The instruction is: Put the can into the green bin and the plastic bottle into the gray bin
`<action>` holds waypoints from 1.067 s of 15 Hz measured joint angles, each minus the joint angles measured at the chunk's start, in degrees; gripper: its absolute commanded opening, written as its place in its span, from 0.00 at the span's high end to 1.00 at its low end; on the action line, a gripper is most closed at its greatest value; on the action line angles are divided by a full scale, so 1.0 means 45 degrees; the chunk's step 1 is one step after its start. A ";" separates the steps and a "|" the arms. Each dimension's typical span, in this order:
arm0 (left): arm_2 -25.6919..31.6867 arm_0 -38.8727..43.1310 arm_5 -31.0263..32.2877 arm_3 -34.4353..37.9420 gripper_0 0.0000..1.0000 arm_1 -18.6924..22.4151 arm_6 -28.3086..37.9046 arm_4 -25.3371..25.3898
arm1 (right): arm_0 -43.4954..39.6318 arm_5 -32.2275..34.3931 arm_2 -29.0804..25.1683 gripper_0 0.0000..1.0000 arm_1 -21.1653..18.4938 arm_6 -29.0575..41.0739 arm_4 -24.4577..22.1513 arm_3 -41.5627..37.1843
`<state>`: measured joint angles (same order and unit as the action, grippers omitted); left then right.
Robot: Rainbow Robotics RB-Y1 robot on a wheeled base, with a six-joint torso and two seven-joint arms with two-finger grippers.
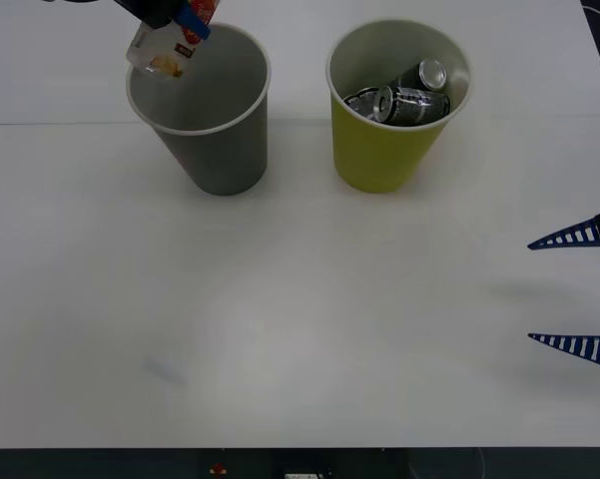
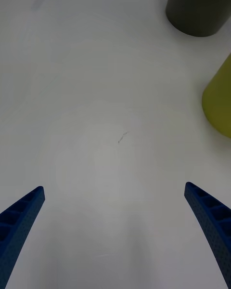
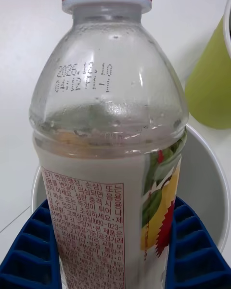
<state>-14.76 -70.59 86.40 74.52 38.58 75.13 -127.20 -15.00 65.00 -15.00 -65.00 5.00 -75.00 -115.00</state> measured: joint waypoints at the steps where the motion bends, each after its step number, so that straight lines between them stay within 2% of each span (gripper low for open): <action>1: 0.0000 -0.0002 0.0000 0.0000 0.00 0.0000 -0.0174 0.0028 | 0.0000 0.0000 0.0000 0.00 0.0000 0.0000 0.0000 0.0000; 6: 0.0170 0.0007 -0.0002 -0.0004 0.00 0.0152 -0.0688 0.0583 | 0.0000 0.0000 0.0000 0.00 0.0000 0.0000 0.0000 0.0000; 9: 0.0188 0.0182 -0.0339 -0.0107 0.00 0.0563 -0.1066 0.1971 | 0.0000 0.0000 0.0000 0.00 0.0000 0.0000 0.0000 0.0000; 13: 0.0717 0.1215 -0.1063 0.0042 0.00 0.1075 -0.2274 0.3975 | 0.0000 0.0000 0.0000 0.00 0.0000 0.0000 0.0000 0.0000; 16: 0.0767 0.2653 -0.2180 0.1526 0.00 0.1774 -0.2471 0.5510 | 0.0000 0.0000 0.0000 0.00 0.0000 0.0000 0.0000 0.0000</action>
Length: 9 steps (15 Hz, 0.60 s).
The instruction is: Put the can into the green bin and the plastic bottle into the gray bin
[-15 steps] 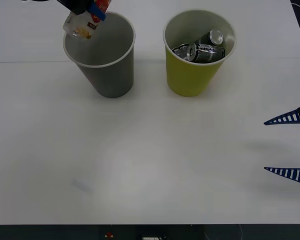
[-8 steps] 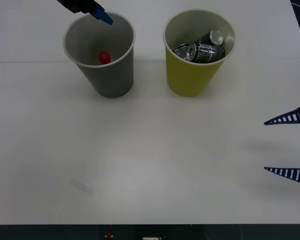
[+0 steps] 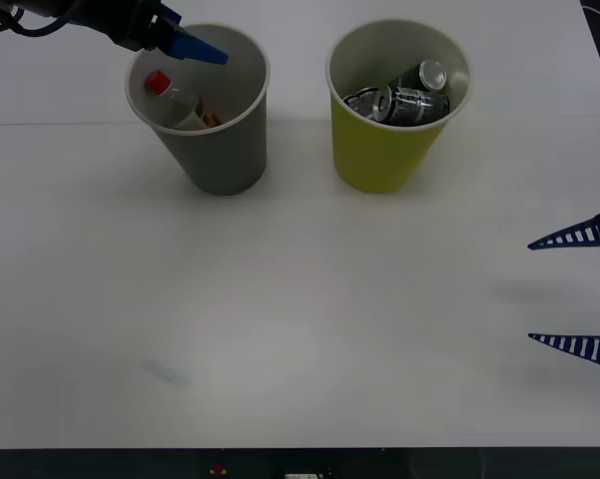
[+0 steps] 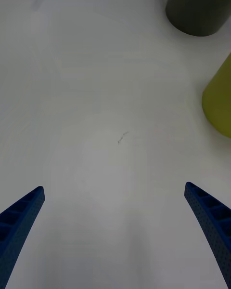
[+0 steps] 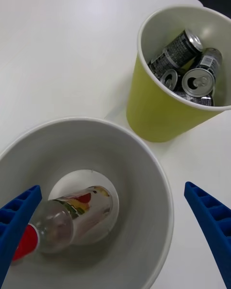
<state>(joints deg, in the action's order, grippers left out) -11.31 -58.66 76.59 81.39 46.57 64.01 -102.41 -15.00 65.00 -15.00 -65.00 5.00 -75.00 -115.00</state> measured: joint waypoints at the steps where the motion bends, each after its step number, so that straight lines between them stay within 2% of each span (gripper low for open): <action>1: 0.0019 0.0581 -0.0466 0.0652 0.00 0.0213 -0.0010 0.0368 | 0.0000 0.0000 0.0000 0.00 0.0000 0.0000 0.0000 0.0000; 6: 0.0322 0.3459 -0.2416 0.3639 0.00 0.1231 -0.0343 0.1934 | 0.0000 0.0000 0.0000 0.00 0.0000 0.0000 0.0000 0.0000; 9: 0.0345 0.4853 -0.3314 0.5091 0.00 0.2289 -0.0672 0.2896 | 0.0000 0.0000 0.0000 0.00 0.0000 0.0000 0.0000 0.0000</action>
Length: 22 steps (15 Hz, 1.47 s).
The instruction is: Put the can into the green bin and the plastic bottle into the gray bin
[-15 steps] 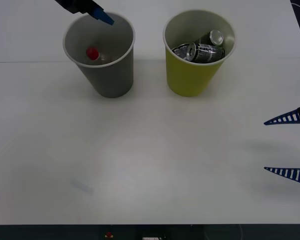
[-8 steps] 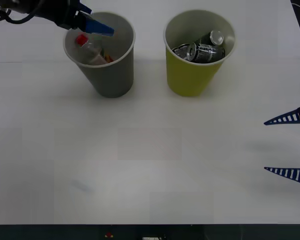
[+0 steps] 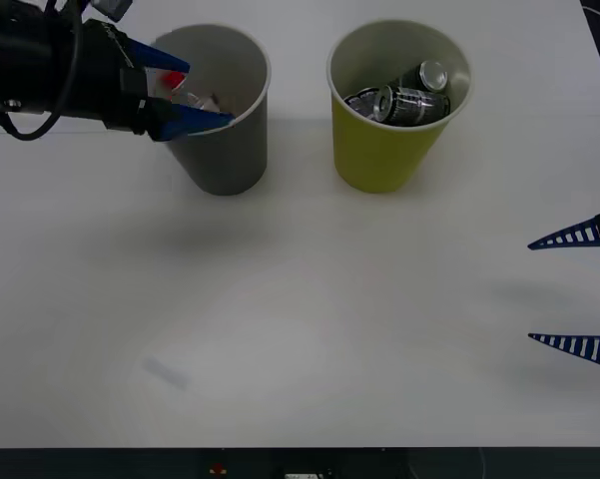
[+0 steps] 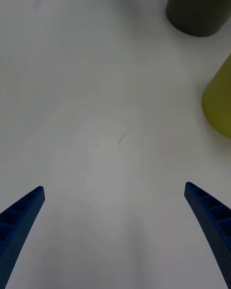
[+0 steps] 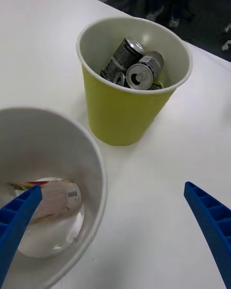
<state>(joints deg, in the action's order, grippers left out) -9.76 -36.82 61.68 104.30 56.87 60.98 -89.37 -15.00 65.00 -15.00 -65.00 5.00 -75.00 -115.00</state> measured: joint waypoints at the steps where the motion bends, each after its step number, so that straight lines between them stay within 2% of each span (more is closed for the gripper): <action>1: 0.0000 0.0398 -0.0241 0.0429 0.00 0.0395 -0.0106 0.0349 | 0.0000 0.0000 0.0000 0.00 0.0000 0.0000 0.0000 0.0000; 5: -0.0002 0.1977 -0.1242 0.1677 0.00 0.1909 -0.1484 0.1845 | 0.0000 0.0000 0.0000 0.00 0.0000 0.0000 0.0000 0.0000; 11: 0.0522 0.3872 -0.1636 0.2613 0.00 0.3323 -0.4132 0.3590 | 0.0000 0.0000 0.0000 0.00 0.0000 0.0000 0.0000 0.0000; 16: 0.1763 0.5955 -0.1638 0.3408 0.00 0.4213 -0.6051 0.4682 | 0.0000 0.0000 0.0000 0.00 0.0000 0.0000 0.0000 0.0000; 22: 0.4026 0.9011 -0.1634 0.4564 0.00 0.4803 -0.6717 0.5200 | 0.0000 0.0000 0.0000 0.00 0.0000 0.0000 0.0000 0.0000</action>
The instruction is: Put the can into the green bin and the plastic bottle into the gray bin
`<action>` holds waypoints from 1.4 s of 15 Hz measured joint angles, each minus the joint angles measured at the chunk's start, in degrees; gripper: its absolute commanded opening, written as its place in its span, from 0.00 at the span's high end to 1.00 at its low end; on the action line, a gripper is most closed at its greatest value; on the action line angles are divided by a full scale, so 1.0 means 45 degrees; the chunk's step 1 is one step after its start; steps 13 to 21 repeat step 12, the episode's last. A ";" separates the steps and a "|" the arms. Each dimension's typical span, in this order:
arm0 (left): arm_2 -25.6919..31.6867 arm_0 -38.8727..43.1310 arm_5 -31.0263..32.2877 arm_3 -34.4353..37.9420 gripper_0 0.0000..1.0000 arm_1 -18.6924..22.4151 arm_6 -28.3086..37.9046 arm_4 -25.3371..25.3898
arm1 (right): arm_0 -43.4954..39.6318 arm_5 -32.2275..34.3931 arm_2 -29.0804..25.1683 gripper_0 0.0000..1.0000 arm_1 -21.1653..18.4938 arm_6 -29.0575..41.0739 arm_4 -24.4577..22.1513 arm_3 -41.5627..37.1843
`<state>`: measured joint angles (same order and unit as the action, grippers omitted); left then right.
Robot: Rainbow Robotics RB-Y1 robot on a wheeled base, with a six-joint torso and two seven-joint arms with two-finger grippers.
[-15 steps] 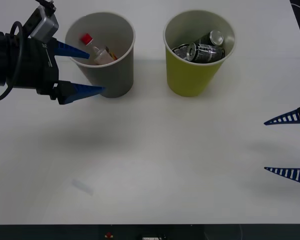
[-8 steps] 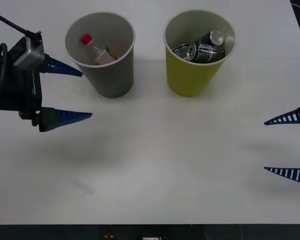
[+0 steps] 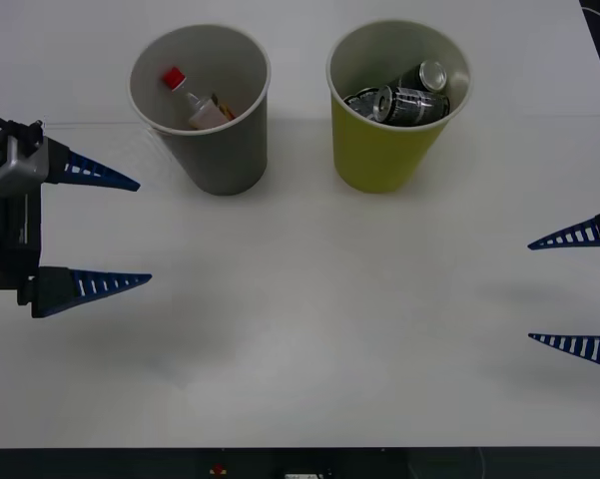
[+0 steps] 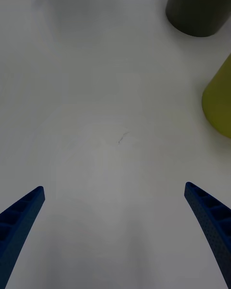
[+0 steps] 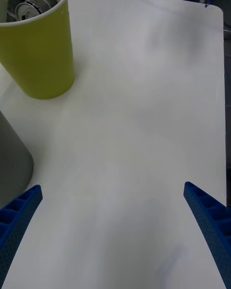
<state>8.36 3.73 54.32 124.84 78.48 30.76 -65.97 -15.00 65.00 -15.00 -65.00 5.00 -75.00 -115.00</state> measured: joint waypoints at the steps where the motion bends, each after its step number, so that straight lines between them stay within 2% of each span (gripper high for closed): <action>1: 0.0295 0.0425 0.0000 0.0140 0.00 0.0013 -0.0098 0.0042 | 0.0000 0.0000 0.0000 0.00 0.0000 0.0000 0.0000 0.0000; 7: 0.1473 0.2343 -0.0001 0.0903 0.00 -0.0435 -0.0488 -0.0102 | 0.0000 0.0000 0.0000 0.00 0.0000 0.0000 0.0000 0.0000; 11: 0.1482 0.2483 -0.0001 0.1048 0.00 -0.0857 -0.0549 -0.0495 | 0.0000 0.0000 0.0000 0.00 0.0000 0.0000 0.0000 0.0000; 21: 0.1482 0.2506 -0.0001 0.1049 0.00 -0.0872 -0.0562 -0.0522 | 0.0000 0.0000 0.0000 0.00 0.0000 0.0000 0.0000 0.0000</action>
